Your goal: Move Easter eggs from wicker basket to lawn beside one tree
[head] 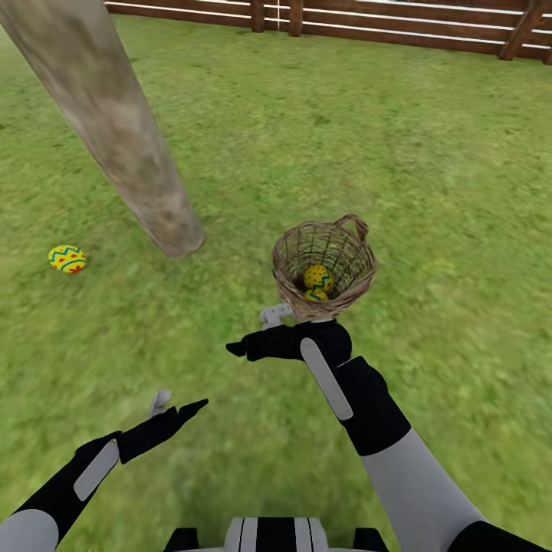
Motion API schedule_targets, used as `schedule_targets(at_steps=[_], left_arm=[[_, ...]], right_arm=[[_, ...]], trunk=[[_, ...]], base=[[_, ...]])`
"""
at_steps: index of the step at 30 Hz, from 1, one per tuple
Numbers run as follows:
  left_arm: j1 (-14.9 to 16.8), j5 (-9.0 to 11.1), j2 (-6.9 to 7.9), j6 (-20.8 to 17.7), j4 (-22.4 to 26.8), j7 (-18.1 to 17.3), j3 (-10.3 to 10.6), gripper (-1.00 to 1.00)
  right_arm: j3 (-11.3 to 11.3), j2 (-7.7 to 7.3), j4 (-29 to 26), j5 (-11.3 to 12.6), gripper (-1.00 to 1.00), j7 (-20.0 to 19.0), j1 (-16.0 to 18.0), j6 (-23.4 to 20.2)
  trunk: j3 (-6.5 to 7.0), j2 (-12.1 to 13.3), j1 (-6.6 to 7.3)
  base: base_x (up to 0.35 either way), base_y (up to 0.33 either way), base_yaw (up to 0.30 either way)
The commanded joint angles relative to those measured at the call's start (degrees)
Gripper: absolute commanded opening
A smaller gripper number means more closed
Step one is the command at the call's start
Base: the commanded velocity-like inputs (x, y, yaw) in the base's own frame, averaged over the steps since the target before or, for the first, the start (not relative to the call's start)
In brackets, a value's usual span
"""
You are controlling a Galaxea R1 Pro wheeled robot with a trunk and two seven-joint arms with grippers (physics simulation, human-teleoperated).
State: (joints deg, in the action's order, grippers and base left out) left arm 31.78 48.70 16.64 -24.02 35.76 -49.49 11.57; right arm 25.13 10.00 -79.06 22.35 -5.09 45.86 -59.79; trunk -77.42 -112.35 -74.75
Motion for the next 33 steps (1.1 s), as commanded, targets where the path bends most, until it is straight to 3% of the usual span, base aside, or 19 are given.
schedule_targets(at_steps=[1, 11, 21, 33], left_arm=[[0.0, 0.6, 0.06, -0.5, 0.0, 0.0, 0.2, 1.00], [0.0, 0.6, 0.06, -0.5, 0.0, 0.0, 0.2, 1.00], [0.0, 0.6, 0.06, -0.5, 0.0, 0.0, 0.3, 1.00], [0.0, 0.6, 0.09, -0.5, 0.1, -0.1, 0.3, 1.00]], right_arm=[[0.0, 0.00, 0.0, -0.6, 1.00, -0.6, 0.0, -0.2], [0.0, 0.00, -0.3, -0.6, 1.00, -1.0, 0.0, -0.2], [0.0, 0.00, -1.6, -0.3, 1.00, -1.0, 0.0, -0.2], [-0.2, 0.00, -1.7, 0.3, 1.00, -1.0, 0.0, -0.2]], trunk=[[-0.04, 0.0, -0.01], [-0.28, 0.0, -0.01], [-0.39, 0.0, -0.01], [-0.39, 0.0, -0.01]], base=[[0.144, -0.304, 0.277], [0.133, -0.299, 0.276], [-0.011, -0.283, 0.257], [-0.017, -0.272, 0.038]])
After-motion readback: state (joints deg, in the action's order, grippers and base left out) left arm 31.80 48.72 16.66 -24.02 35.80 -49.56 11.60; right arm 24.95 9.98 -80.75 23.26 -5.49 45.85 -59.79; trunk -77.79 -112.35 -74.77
